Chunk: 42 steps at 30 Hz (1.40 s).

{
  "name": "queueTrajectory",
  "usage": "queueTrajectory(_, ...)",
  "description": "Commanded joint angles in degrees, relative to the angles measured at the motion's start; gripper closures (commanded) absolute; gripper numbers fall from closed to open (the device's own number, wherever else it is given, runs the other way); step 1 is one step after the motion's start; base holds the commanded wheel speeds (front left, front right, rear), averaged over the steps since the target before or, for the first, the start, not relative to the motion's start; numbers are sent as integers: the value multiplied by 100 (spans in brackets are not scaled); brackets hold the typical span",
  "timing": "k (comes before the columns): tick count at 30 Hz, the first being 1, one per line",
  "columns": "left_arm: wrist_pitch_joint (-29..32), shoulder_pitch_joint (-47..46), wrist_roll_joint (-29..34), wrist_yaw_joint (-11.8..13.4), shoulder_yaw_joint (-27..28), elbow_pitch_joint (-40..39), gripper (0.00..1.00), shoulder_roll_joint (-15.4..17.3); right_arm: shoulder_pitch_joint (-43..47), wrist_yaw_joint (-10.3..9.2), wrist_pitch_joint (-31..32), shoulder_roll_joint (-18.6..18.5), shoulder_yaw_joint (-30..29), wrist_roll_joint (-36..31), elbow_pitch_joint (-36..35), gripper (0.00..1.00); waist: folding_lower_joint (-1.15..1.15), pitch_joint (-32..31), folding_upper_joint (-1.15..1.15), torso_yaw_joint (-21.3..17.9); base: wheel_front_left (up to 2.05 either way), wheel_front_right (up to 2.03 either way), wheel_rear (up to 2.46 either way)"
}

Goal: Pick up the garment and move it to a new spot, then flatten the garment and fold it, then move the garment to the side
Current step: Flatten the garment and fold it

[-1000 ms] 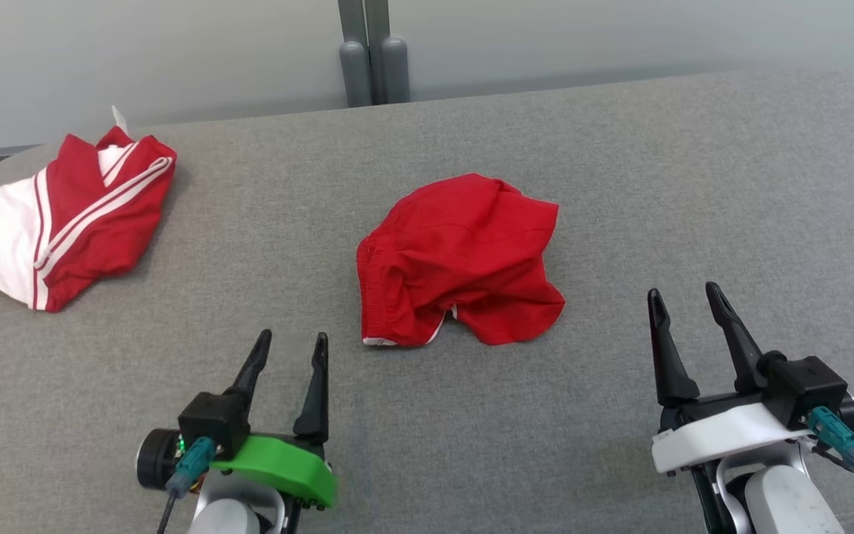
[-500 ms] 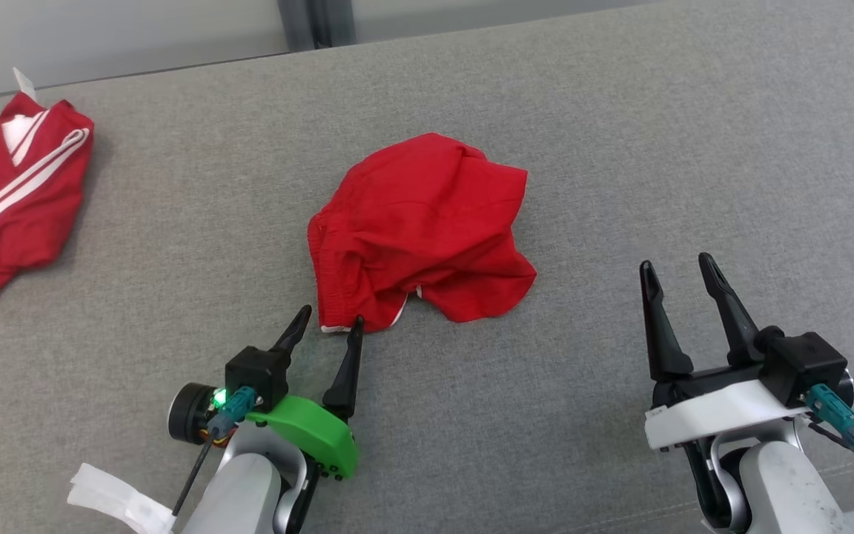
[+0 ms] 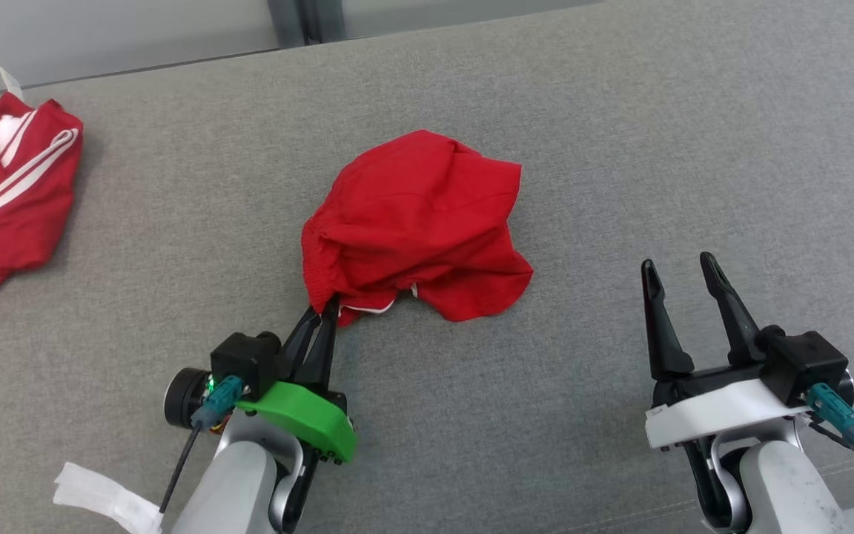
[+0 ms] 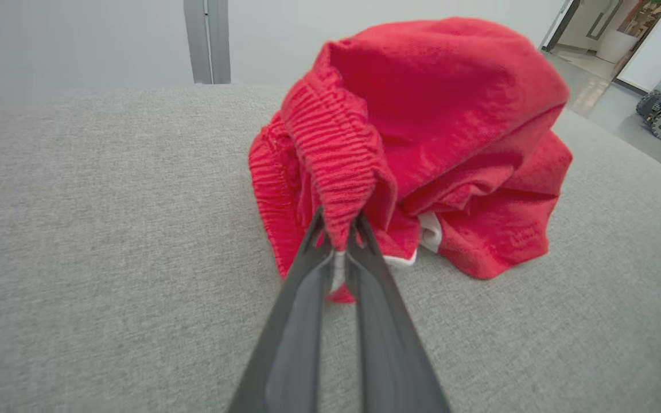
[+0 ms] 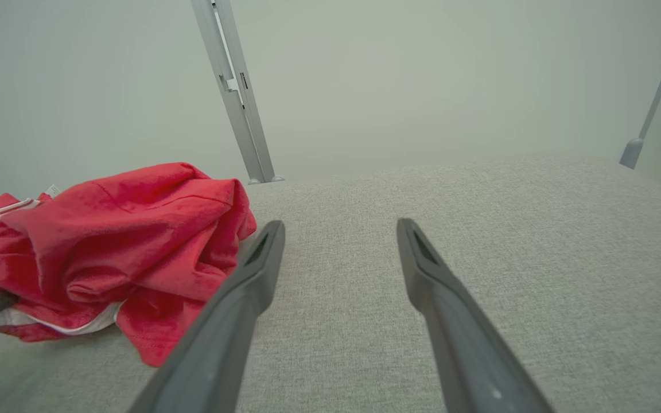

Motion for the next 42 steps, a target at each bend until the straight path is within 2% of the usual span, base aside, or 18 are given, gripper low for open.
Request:
queueTrajectory(1,-4,147,-33,-6,74,-148,100,26,61,3,-18,-13,-4,35,11,0,0,-102,0,120,0,0,0)
queueTrajectory(6,-5,442,-58,68,290,-539,100,118,121,3,-18,-13,19,31,53,0,0,-264,0,328,0,0,0)
queueTrajectory(10,-2,621,-155,172,476,-559,100,252,159,3,-18,-14,61,37,82,0,0,-370,0,445,0,0,0)
queueTrajectory(16,73,780,-379,303,798,-282,100,473,186,3,-18,-13,116,51,106,0,0,-425,0,459,0,0,0)
queueTrajectory(27,24,677,-589,355,1108,481,100,590,203,3,-18,-13,113,-11,157,0,0,-433,0,328,0,0,0)
queueTrajectory(28,15,656,-582,366,1124,513,92,591,205,3,-18,-13,109,-11,161,0,0,-437,0,328,0,0,0)
queueTrajectory(30,-1,623,-543,365,1144,553,33,586,210,3,-18,-13,92,-19,167,0,0,-449,0,333,0,0,0)
queueTrajectory(31,-10,613,-526,362,1160,552,0,579,215,3,-18,-13,89,-15,169,0,0,-460,0,341,0,0,0)
queueTrajectory(42,-11,830,-224,295,1341,-178,0,469,298,3,-18,-13,88,-71,205,0,0,-665,0,557,0,0,0)
